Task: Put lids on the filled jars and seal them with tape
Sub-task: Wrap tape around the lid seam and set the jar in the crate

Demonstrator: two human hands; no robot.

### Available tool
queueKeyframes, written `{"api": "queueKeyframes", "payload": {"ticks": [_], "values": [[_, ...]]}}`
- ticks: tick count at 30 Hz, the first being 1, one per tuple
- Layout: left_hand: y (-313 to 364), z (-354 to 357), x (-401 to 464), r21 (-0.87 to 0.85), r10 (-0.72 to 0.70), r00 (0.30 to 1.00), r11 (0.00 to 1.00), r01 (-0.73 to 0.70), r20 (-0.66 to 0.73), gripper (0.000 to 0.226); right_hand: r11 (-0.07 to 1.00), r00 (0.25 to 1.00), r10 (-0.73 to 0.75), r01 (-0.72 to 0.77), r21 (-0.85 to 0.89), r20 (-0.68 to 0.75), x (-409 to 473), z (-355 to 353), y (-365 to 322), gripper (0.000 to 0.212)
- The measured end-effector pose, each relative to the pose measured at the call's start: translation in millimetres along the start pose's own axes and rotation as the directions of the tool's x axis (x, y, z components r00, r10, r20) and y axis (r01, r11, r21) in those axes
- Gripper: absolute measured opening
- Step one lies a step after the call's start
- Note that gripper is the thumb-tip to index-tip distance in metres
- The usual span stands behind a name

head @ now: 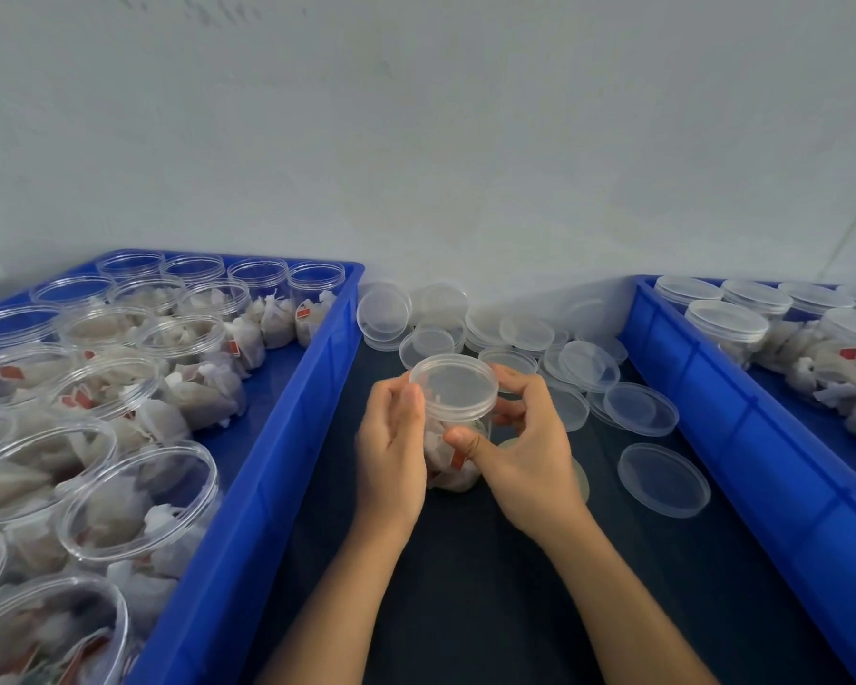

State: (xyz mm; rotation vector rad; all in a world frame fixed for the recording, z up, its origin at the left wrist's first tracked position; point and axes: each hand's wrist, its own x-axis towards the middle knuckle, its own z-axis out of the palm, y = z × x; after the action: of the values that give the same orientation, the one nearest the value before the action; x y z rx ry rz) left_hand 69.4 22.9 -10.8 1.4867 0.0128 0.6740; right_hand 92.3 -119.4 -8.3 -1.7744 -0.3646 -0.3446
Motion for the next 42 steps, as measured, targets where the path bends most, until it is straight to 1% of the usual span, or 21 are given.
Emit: {"api": "queueKeyframes", "payload": {"ticks": [2, 4, 5, 7, 8, 9, 12, 13, 15, 17, 18, 20, 24, 26, 29, 31, 33, 35, 37, 42], "values": [[-1, -1, 1, 0.039, -0.001, 1.0, 0.999, 0.001, -0.001, 0.032, 1.0, 1.0, -0.015, 0.015, -0.005, -0.024, -1, 2, 0, 0.071], [-2, 0, 1, 0.027, -0.022, 1.0, 0.999, 0.022, 0.009, 0.038, 1.0, 0.999, -0.023, 0.024, 0.008, -0.041, 0, 1, 0, 0.07], [-5, 0, 0, -0.016, -0.036, 0.999, 0.999, 0.036, 0.027, 0.04, 1.0, 0.999, -0.019, 0.02, 0.01, -0.032, 0, 0, -1, 0.073], [-10, -1, -1, -0.124, -0.064, 0.993, 0.989, 0.076, 0.097, 0.044, 1.0, 0.999, -0.013, 0.013, 0.012, 0.029, 1, -3, -4, 0.087], [-12, -4, -1, -0.146, -0.059, 0.989, 0.986, 0.079, 0.139, 0.044, 1.0, 0.998, -0.018, 0.018, 0.008, 0.067, 1, -6, -7, 0.093], [-14, -7, 0, -0.142, -0.039, 0.982, 0.988, 0.066, 0.183, 0.046, 1.0, 0.995, -0.027, 0.027, 0.006, 0.093, 1, -8, -10, 0.093], [-19, -15, 5, -0.045, 0.006, 0.948, 0.999, 0.009, 0.319, 0.061, 0.998, 0.992, -0.063, 0.061, 0.024, 0.11, 3, -16, -18, 0.071], [-20, -15, 6, 0.006, 0.004, 0.937, 1.0, -0.007, 0.35, 0.064, 0.997, 0.991, -0.076, 0.075, 0.014, 0.106, 3, -18, -19, 0.064], [-19, -14, 4, 0.097, -0.024, 0.924, 0.995, -0.014, 0.381, 0.081, 0.996, 0.991, -0.09, 0.092, -0.019, 0.101, 2, -17, -20, 0.053], [-16, -12, 1, 0.193, -0.043, 0.938, 0.981, -0.026, 0.344, 0.096, 0.995, 0.993, -0.09, 0.092, -0.031, 0.082, 1, -13, -18, 0.049], [-15, -10, -1, 0.239, -0.034, 0.948, 0.97, -0.045, 0.315, 0.099, 0.995, 0.994, -0.09, 0.092, -0.027, 0.061, 1, -12, -17, 0.047], [-10, -7, -4, 0.3, -0.005, 0.964, 0.951, -0.078, 0.266, 0.1, 0.996, 0.996, -0.083, 0.083, -0.009, 0.01, 2, -10, -16, 0.044], [-3, 0, -10, 0.355, 0.036, 0.976, 0.928, -0.112, 0.213, 0.103, 0.996, 0.993, -0.093, 0.093, -0.003, -0.072, 3, -10, -15, 0.042], [-1, 1, -12, 0.364, 0.051, 0.98, 0.924, -0.12, 0.194, 0.103, 0.996, 0.993, -0.089, 0.089, -0.002, -0.081, 3, -9, -16, 0.041], [3, 0, -12, 0.377, 0.086, 0.983, 0.915, -0.143, 0.165, 0.097, 0.995, 0.996, -0.08, 0.083, 0.055, -0.05, 3, -9, -18, 0.042], [6, 0, -11, 0.407, 0.117, 0.972, 0.893, -0.192, 0.203, 0.095, 0.993, 0.995, -0.102, 0.103, 0.061, -0.019, 1, -10, -20, 0.052], [7, 2, -12, 0.481, 0.153, 0.96, 0.84, -0.251, 0.232, 0.094, 0.989, 0.989, -0.148, 0.148, 0.02, -0.002, 0, -10, -23, 0.062], [8, 3, -14, 0.542, 0.204, 0.956, 0.79, -0.287, 0.208, 0.094, 0.981, 0.981, -0.193, 0.193, -0.021, -0.022, -2, -8, -23, 0.06], [8, 4, -17, 0.569, 0.239, 0.953, 0.764, -0.304, 0.188, 0.095, 0.982, 0.98, -0.19, 0.189, -0.021, -0.053, -3, -6, -24, 0.057], [7, 5, -17, 0.561, 0.249, 0.958, 0.777, -0.284, 0.141, 0.094, 0.984, 0.981, -0.175, 0.171, -0.053, -0.088, -7, 2, -26, 0.057]]}}
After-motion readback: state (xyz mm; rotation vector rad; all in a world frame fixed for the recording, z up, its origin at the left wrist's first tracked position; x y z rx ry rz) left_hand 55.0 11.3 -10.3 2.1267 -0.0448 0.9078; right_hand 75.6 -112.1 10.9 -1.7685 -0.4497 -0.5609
